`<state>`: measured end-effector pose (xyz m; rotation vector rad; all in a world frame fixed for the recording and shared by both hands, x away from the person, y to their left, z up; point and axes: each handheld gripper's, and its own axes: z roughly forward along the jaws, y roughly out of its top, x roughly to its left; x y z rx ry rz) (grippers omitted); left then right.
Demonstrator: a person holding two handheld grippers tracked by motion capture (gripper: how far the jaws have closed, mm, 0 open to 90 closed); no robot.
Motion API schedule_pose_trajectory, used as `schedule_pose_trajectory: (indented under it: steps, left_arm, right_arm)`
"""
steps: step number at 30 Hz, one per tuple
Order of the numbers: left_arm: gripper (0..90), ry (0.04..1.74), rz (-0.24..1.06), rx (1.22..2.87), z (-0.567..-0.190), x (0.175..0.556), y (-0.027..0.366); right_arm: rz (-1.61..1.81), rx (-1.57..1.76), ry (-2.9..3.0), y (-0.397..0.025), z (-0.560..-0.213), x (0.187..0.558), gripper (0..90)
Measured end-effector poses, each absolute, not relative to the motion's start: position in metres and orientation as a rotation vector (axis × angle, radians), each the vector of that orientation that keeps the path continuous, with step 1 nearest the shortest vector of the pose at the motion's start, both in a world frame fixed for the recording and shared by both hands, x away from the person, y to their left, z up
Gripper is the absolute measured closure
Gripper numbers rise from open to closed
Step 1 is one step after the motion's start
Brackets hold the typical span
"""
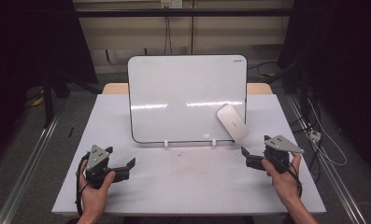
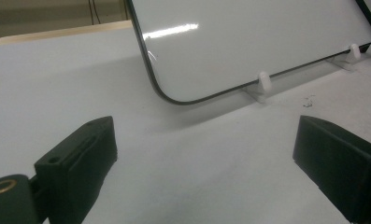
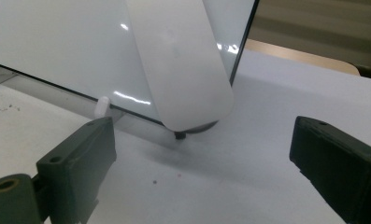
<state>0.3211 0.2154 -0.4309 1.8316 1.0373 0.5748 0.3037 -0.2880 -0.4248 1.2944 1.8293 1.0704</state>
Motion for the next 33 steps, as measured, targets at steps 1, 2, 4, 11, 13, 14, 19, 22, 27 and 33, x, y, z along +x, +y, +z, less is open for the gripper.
schedule_pose_trajectory:
  steps: [1,2,4,11,13,14,19,22,27,33]
  left_arm:
    - [6.2,1.038,0.575,1.831,-0.431,0.321,0.215]
    - [6.3,1.040,0.573,1.828,-0.431,0.321,0.215]
    - [6.3,1.042,0.571,1.822,-0.431,0.320,0.215]
    - [6.3,1.031,0.564,1.849,-0.432,0.318,0.215]
    - [6.3,1.028,0.567,1.844,-0.432,0.317,0.215]
    - [6.3,1.027,0.569,1.842,-0.432,0.317,0.214]
    - [6.3,1.046,0.574,1.833,-0.433,0.318,0.215]
    - [6.3,1.063,0.582,1.823,-0.431,0.318,0.217]
    - [6.3,1.073,0.582,1.802,-0.430,0.318,0.221]
    - [6.3,1.086,0.565,1.826,-0.432,0.321,0.221]
  right_arm:
    - [1.067,1.297,1.829,-0.289,-0.427,0.303,6.9]
    - [1.068,1.305,1.826,-0.290,-0.429,0.301,6.9]
    - [1.066,1.318,1.821,-0.292,-0.433,0.299,6.9]
    - [1.046,1.327,1.832,-0.295,-0.440,0.294,7.2]
    - [1.054,1.334,1.816,-0.296,-0.442,0.293,7.4]
    - [1.054,1.331,1.809,-0.296,-0.443,0.292,7.4]
    - [1.060,1.351,1.794,-0.298,-0.453,0.287,7.5]
    - [1.064,1.341,1.784,-0.299,-0.454,0.284,7.0]
    - [1.061,1.346,1.801,-0.300,-0.458,0.282,5.9]
    - [1.055,1.340,1.794,-0.298,-0.458,0.286,6.3]
